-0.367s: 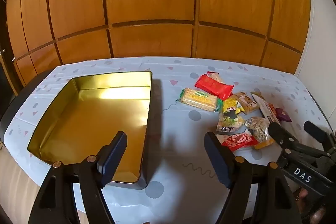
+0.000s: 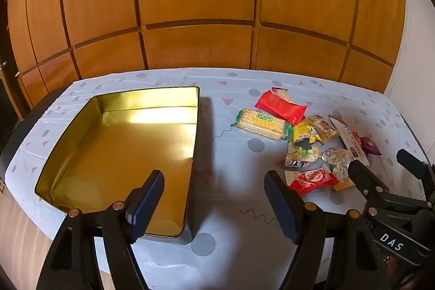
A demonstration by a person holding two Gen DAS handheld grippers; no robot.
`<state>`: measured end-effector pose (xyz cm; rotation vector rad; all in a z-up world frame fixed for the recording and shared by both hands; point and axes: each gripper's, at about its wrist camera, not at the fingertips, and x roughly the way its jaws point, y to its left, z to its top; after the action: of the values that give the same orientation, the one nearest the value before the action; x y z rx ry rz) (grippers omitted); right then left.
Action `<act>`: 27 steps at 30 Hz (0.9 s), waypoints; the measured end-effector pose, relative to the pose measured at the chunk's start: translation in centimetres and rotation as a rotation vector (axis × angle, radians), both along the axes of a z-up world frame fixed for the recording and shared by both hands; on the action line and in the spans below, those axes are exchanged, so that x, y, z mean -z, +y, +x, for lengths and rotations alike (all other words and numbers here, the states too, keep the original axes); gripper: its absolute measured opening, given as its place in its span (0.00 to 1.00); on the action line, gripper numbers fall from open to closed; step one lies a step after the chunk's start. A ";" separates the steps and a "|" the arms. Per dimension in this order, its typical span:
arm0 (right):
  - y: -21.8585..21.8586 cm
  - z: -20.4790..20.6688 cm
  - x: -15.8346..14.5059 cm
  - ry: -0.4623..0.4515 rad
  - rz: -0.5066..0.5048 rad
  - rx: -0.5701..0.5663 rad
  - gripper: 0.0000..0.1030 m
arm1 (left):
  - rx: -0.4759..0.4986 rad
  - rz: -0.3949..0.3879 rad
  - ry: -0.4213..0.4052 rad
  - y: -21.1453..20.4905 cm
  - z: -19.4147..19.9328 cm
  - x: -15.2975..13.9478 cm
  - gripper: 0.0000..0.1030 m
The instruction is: Organize snacks
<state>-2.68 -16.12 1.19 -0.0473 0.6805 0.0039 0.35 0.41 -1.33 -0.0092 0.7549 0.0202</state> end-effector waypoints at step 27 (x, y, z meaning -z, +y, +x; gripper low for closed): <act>-4.4 3.9 1.1 -0.011 -0.053 0.019 1.00 | -0.012 -0.003 0.035 0.3 0.4 0.0 0.75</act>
<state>1.20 -20.55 0.13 -0.0916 0.6698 -0.0324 0.70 0.74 -1.36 -0.0163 0.7903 0.0312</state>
